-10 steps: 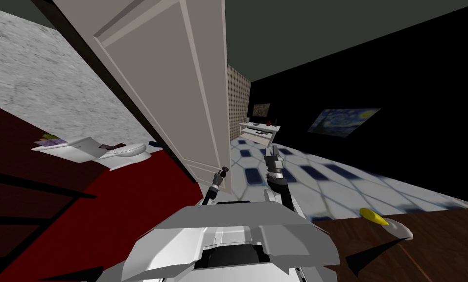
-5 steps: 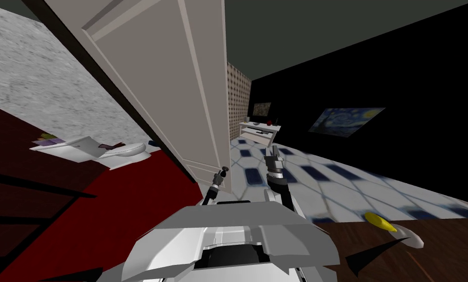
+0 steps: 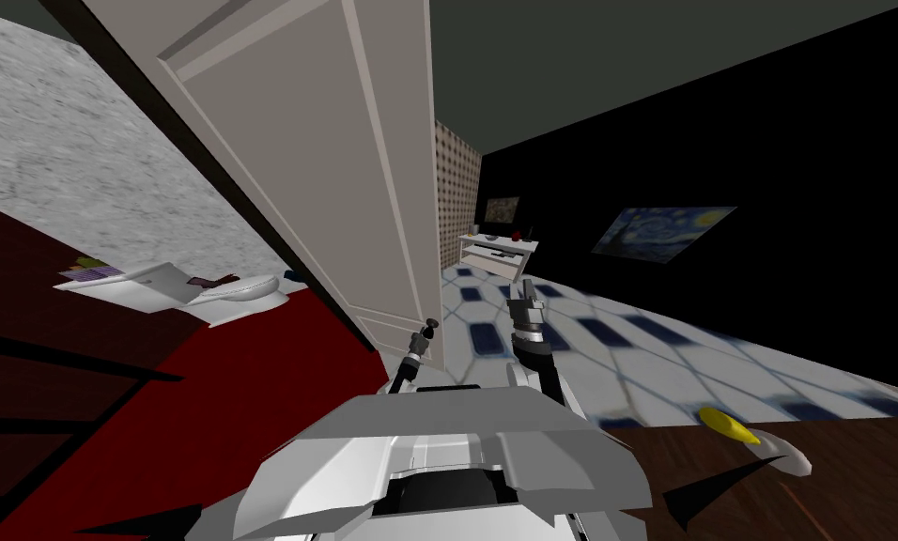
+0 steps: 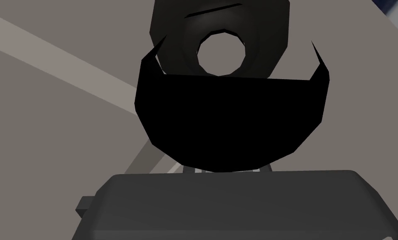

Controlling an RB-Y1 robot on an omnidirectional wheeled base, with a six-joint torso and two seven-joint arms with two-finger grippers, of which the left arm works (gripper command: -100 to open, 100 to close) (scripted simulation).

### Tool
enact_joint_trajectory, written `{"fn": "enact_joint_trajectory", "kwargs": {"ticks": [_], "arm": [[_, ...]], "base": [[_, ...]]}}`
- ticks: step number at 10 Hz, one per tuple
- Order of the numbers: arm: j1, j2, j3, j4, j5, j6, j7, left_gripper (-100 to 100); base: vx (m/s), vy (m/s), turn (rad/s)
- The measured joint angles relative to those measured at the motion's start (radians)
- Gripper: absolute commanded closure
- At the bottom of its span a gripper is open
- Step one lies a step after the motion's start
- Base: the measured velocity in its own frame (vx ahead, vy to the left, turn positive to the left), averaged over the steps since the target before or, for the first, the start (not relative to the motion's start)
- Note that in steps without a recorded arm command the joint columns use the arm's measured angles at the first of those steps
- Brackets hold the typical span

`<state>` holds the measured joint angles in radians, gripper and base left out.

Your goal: Push the door open

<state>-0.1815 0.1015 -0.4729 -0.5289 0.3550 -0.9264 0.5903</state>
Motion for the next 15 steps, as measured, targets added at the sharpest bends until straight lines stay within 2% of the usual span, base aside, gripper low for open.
{"fn": "enact_joint_trajectory", "kwargs": {"ticks": [1,2,3,5,7,8,9,10,11,12,13,14,15], "arm": [[0.01,0.005,-0.001,-0.014,-0.001,0.006,-0.003,100],[0.033,0.013,0.0,-0.058,0.0,0.025,-0.011,100],[0.015,0.005,-0.004,-0.037,0.011,0.025,0.008,100],[0.028,0.012,-0.009,-0.079,0.03,0.047,0.041,100],[-0.007,-0.004,-0.02,-0.001,0.047,0.01,0.099,100],[0.023,0.007,-0.019,-0.067,0.056,0.041,0.101,100],[0.009,-0.004,-0.019,-0.047,0.058,0.044,0.101,100],[0.01,-0.004,-0.019,-0.047,0.059,0.042,0.103,100],[0.023,0.003,-0.019,-0.077,0.059,0.055,0.099,100],[0.016,0.0,-0.019,-0.063,0.059,0.051,0.1,100],[0.002,-0.004,-0.021,-0.033,0.059,0.036,0.109,100],[-0.02,-0.016,-0.024,0.011,0.068,0.017,0.133,100],[-0.012,-0.015,-0.027,0.003,0.073,0.017,0.147,100]], "base": [[0.0,0.0,0.0],[0.009,-0.007,0.031],[0.018,-0.01,0.003],[0.026,-0.015,0.011],[0.022,-0.019,0.016],[0.015,-0.005,0.009],[0.008,-0.003,-0.019],[0.0,0.0,0.0],[0.0,0.0,0.0],[0.0,0.0,0.0],[0.011,-0.008,0.021],[0.018,-0.011,0.007],[0.006,-0.006,0.001]]}}
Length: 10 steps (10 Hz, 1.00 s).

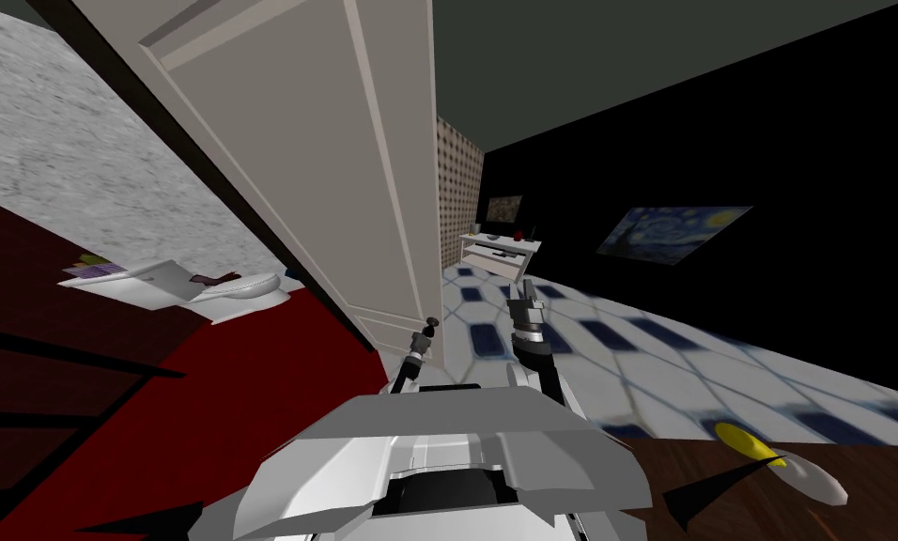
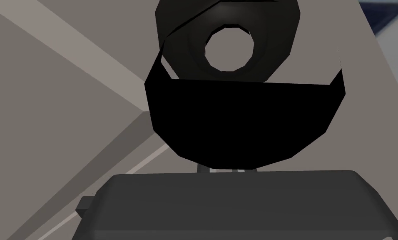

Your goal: Push the door open

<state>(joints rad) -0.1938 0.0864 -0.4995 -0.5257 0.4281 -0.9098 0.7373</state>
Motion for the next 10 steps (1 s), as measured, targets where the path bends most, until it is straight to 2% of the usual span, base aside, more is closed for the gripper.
{"fn": "enact_joint_trajectory", "kwargs": {"ticks": [1,2,3,4,5,6,7,9,10], "arm": [[0.01,0.009,0.0,-0.031,0.002,0.018,0.002,100],[-0.001,0.008,-0.004,-0.018,0.012,0.02,0.024,100],[0.0,0.01,-0.008,-0.031,0.029,0.032,0.05,100],[-0.008,0.007,-0.012,-0.018,0.036,0.03,0.073,100],[0.007,0.011,-0.013,-0.042,0.038,0.035,0.077,100],[-0.018,-0.007,-0.016,0.017,0.036,0.009,0.088,-100],[-0.012,-0.008,-0.024,0.013,0.051,0.009,0.108,-100],[-0.002,-0.006,-0.033,-0.015,0.079,0.026,0.144,-100],[0.01,-0.003,-0.035,-0.045,0.093,0.038,0.154,-100]], "base": [[0.015,-0.009,0.012],[0.033,-0.027,0.026],[0.033,-0.024,0.008],[0.02,-0.012,-0.011],[0.007,-0.003,-0.002],[-0.051,0.055,-0.011],[-0.083,0.076,-0.006],[-0.102,0.098,0.036],[-0.083,0.075,-0.02]]}}
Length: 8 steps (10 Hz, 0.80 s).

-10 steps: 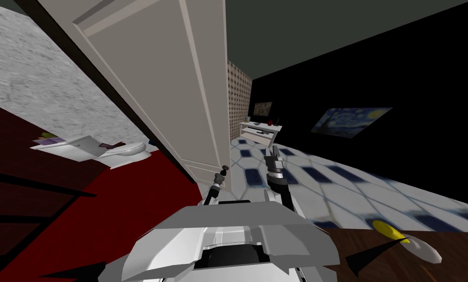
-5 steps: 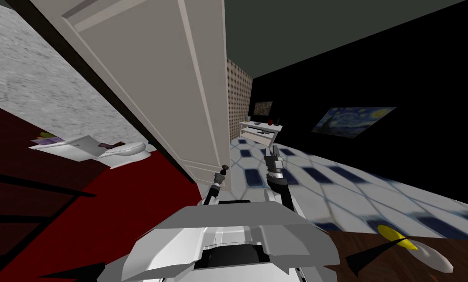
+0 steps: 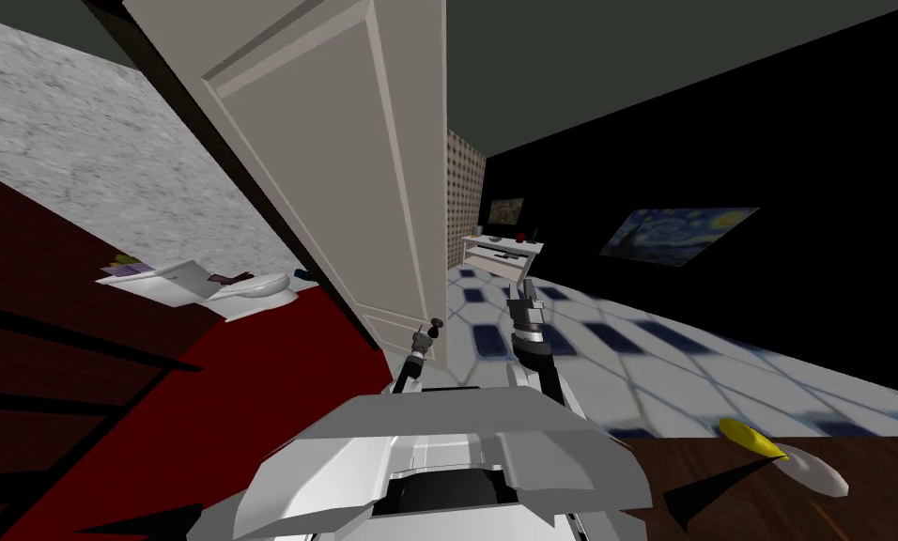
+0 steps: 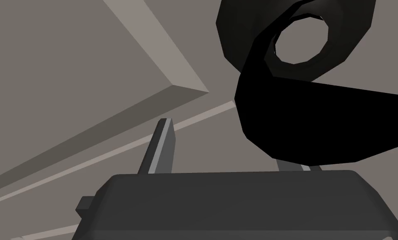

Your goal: Push the door open

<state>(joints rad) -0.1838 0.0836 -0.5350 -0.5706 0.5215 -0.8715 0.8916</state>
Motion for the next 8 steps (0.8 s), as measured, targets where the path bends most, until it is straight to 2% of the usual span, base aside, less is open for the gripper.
{"fn": "enact_joint_trajectory", "kwargs": {"ticks": [1,2,4,5,6,8], "arm": [[0.014,-0.001,-0.004,-0.022,0.005,0.008,0.002,-100],[0.007,-0.006,-0.01,0.007,0.003,-0.005,0.013,-100],[-0.003,-0.015,-0.02,0.029,0.023,-0.019,0.05,-100],[-0.04,-0.047,-0.035,0.088,0.032,-0.044,0.088,-100],[-0.033,-0.054,-0.043,0.083,0.036,-0.047,0.101,-100],[-0.004,-0.046,-0.046,0.019,0.038,-0.024,0.089,-100]], "base": [[-0.044,0.015,-0.002],[-0.038,0.01,0.016],[-0.065,0.048,-0.033],[-0.065,0.021,-0.067],[-0.035,-0.005,0.002],[-0.044,0.014,0.004]]}}
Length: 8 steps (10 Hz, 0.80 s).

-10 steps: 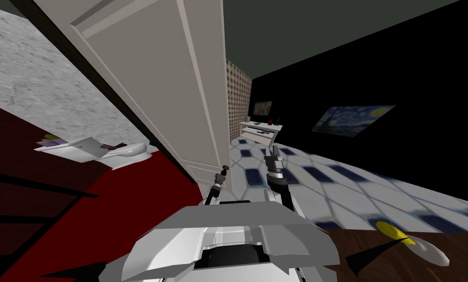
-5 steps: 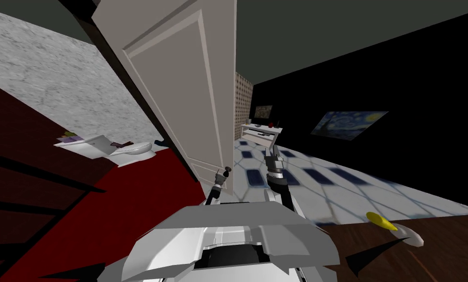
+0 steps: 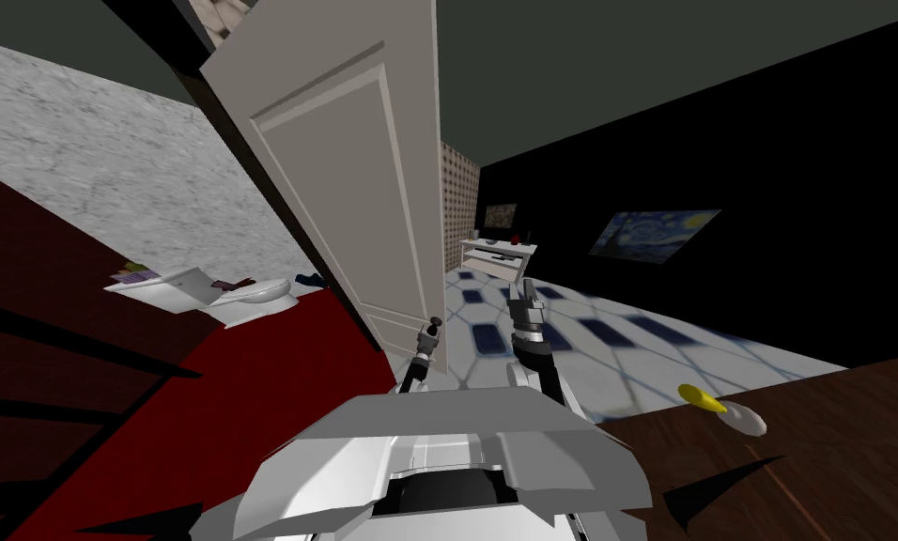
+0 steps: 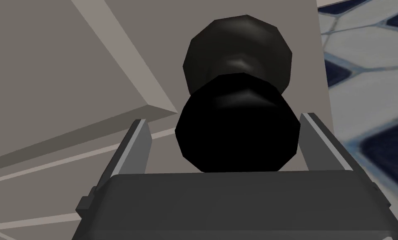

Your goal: Push the door open

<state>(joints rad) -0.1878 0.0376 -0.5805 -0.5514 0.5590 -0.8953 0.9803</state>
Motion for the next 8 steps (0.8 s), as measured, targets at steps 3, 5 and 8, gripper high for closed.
{"fn": "enact_joint_trajectory", "kwargs": {"ticks": [3,5,8], "arm": [[0.0,-0.032,-0.03,-0.018,0.044,-0.004,0.074,-100],[0.004,-0.049,-0.047,-0.03,0.068,0.0,0.114,-100],[0.014,-0.079,-0.071,-0.051,0.103,0.001,0.17,-100]], "base": [[-0.096,0.086,-0.013],[-0.11,0.071,-0.008],[-0.086,0.063,-0.008]]}}
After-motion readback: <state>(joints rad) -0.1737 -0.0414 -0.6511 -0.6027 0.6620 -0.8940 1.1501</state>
